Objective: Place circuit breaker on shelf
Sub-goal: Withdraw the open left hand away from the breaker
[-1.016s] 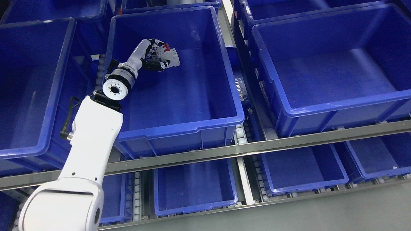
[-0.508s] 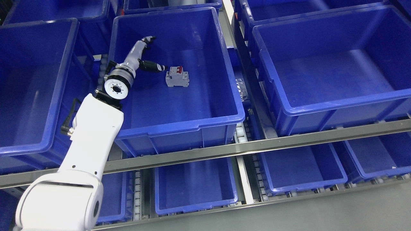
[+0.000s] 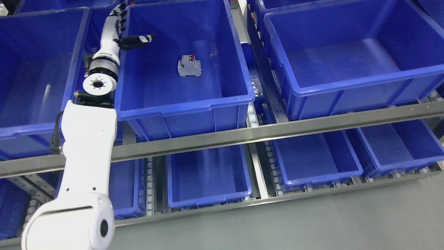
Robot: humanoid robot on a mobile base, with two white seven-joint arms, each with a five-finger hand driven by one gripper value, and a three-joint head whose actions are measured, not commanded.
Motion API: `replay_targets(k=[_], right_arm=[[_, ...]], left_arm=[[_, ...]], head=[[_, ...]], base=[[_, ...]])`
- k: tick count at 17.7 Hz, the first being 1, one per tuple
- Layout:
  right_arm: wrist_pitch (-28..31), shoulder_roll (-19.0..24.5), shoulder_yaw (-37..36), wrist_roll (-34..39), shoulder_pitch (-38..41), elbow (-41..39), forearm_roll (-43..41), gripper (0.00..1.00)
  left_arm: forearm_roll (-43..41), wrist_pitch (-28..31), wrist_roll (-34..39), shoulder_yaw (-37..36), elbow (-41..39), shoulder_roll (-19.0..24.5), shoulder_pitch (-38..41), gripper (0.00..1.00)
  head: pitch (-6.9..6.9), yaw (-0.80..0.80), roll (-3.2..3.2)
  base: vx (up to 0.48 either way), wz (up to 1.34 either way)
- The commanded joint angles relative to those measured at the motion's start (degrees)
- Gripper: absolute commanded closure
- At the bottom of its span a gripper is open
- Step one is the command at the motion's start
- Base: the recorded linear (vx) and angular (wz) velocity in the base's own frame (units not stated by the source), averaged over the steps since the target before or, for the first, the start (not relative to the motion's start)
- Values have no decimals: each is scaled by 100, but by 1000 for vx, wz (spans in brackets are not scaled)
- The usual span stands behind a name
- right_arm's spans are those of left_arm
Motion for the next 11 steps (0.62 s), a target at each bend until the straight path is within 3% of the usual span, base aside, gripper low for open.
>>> replay_targets(k=[1,5,11], right_arm=[[71,-100,114,-6,-1,0,1,0],[71,-100,114,-6,-1,0,1,0],[71,-100,114,3,-1,-9,1,0]], left_arm=[[736,457,46,676,-3754,-1,1180,0],[736,466,29,596,-3906,-1,1850,0],[736,563,29,438,-3897,-1,1947,0]], head=[[0,0,0],[0,0,0],[0,0,0]], base=[[-317,0],[-293,51],[-185,8]])
